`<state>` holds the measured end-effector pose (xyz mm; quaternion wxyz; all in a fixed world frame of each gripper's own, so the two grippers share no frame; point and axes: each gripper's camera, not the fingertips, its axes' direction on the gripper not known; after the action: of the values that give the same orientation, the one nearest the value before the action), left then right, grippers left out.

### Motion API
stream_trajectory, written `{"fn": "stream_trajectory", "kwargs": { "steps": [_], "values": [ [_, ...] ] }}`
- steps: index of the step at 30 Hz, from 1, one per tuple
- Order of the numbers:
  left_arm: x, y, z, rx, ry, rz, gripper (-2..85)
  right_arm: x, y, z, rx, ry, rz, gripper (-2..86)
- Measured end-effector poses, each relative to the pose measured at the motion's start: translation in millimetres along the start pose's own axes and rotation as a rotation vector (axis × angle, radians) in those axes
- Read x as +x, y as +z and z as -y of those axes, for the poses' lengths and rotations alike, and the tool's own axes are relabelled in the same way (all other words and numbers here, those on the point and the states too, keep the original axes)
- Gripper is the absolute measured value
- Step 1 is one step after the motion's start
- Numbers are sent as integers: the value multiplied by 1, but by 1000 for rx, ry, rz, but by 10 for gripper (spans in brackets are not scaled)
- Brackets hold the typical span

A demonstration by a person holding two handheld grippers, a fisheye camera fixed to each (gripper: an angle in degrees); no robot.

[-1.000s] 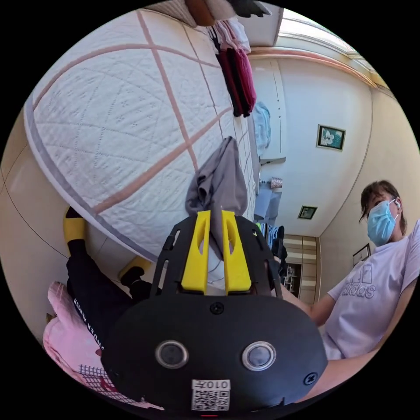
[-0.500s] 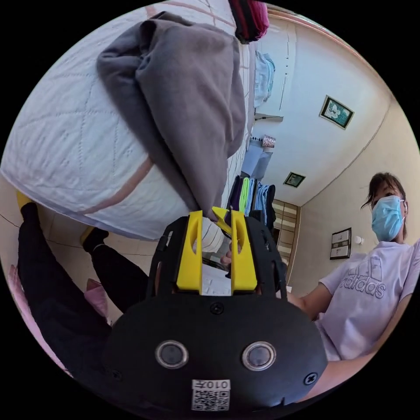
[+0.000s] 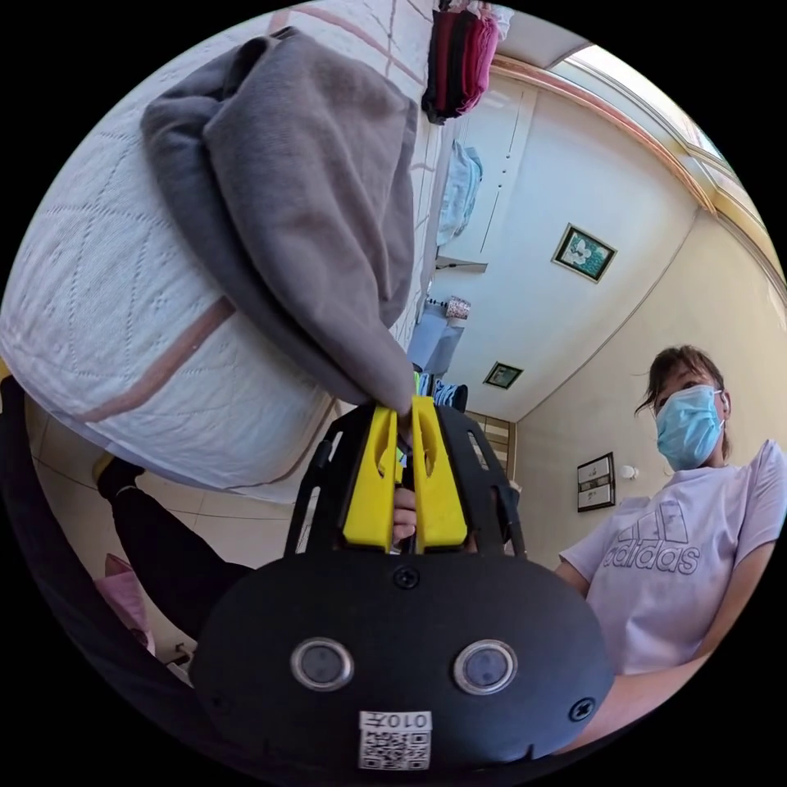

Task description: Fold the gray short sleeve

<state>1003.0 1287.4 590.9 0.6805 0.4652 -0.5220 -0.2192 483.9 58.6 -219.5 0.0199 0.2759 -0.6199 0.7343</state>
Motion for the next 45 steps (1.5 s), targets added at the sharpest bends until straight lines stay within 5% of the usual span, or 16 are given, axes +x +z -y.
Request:
{"fn": "stream_trajectory", "kwargs": {
  "steps": [11,16,26,34,45],
  "values": [
    [20,-22,-21,-18,-6,1,118,-15,27,36,-21,166,250,65],
    [6,-67,-38,283,-82,-105,162,-45,33,47,-47,168,282,64],
    [22,-69,-32,516,-99,-111,136,-76,66,57,-115,156,135,64],
    [80,-72,-40,342,-89,252,84,-58,97,51,-96,233,-58,62],
    [226,-72,-52,232,114,275,85,-157,116,74,-112,-19,-17,60]
  ]
}}
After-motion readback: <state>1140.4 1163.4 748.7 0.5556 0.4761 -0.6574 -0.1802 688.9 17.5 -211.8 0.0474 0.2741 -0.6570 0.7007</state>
